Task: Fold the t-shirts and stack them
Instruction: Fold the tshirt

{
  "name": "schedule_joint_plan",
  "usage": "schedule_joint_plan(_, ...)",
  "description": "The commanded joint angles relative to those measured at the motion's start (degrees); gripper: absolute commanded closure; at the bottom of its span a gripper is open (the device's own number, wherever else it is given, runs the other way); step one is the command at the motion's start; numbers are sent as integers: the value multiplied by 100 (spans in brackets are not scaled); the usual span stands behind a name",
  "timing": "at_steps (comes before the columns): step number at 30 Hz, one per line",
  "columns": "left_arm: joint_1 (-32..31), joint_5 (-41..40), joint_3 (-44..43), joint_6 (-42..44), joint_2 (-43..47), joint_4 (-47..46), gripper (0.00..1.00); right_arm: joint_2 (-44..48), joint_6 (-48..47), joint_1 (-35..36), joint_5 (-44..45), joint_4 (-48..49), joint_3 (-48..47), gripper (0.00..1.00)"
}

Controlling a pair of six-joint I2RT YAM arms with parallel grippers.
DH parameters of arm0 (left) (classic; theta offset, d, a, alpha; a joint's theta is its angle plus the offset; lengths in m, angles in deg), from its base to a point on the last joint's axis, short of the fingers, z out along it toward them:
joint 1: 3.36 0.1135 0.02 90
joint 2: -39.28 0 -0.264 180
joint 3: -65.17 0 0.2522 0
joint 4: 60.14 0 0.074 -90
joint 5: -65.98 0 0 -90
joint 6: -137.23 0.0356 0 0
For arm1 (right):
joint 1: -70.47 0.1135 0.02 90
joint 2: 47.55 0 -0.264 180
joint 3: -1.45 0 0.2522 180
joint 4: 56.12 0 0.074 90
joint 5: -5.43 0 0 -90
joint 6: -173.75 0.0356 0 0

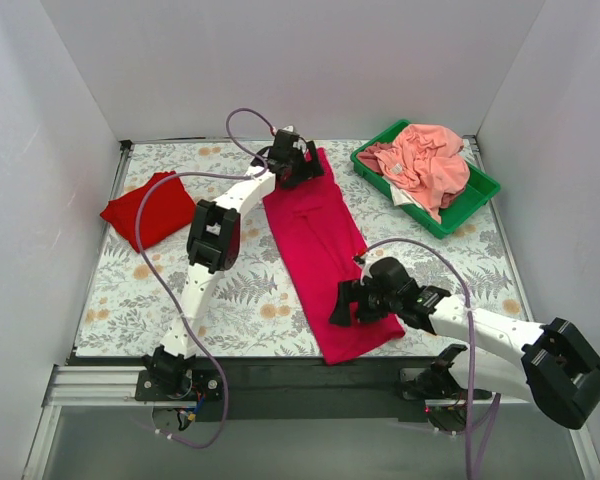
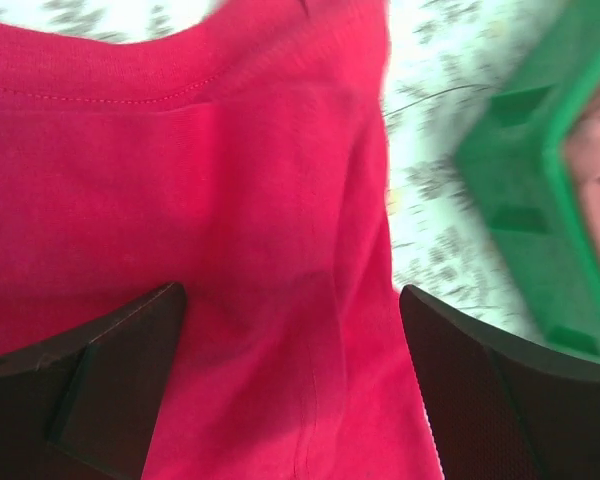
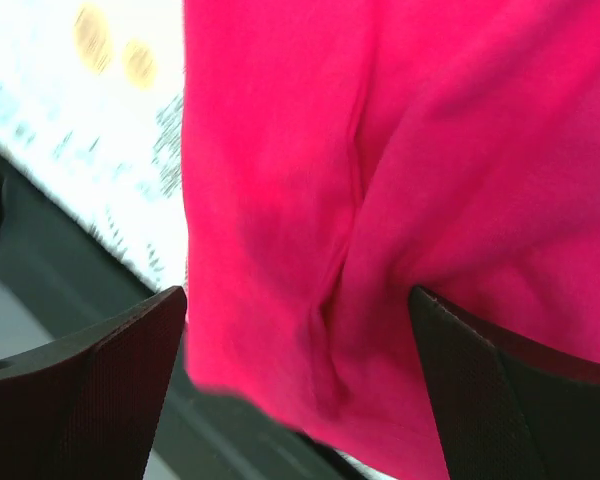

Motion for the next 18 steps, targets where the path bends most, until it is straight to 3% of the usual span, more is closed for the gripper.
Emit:
schedule_joint_plan(1, -96, 671, -645, -552, -791, 724, 11, -51, 390, 693, -352, -509, -4, 2)
schedule_joint_plan(4, -105, 400, -384, -922, -809, -40, 8, -437, 126, 1142, -465, -500, -390, 2)
schedule_joint_plan(10, -96, -338, -621, -1424, -1055, -472, 7, -1361, -50, 1661, -309, -421, -866, 2)
schedule_joint_plan(18, -8, -612, -717, -1582, -1301, -797, 5, -1002, -155, 1909, 192, -622, -1252, 2)
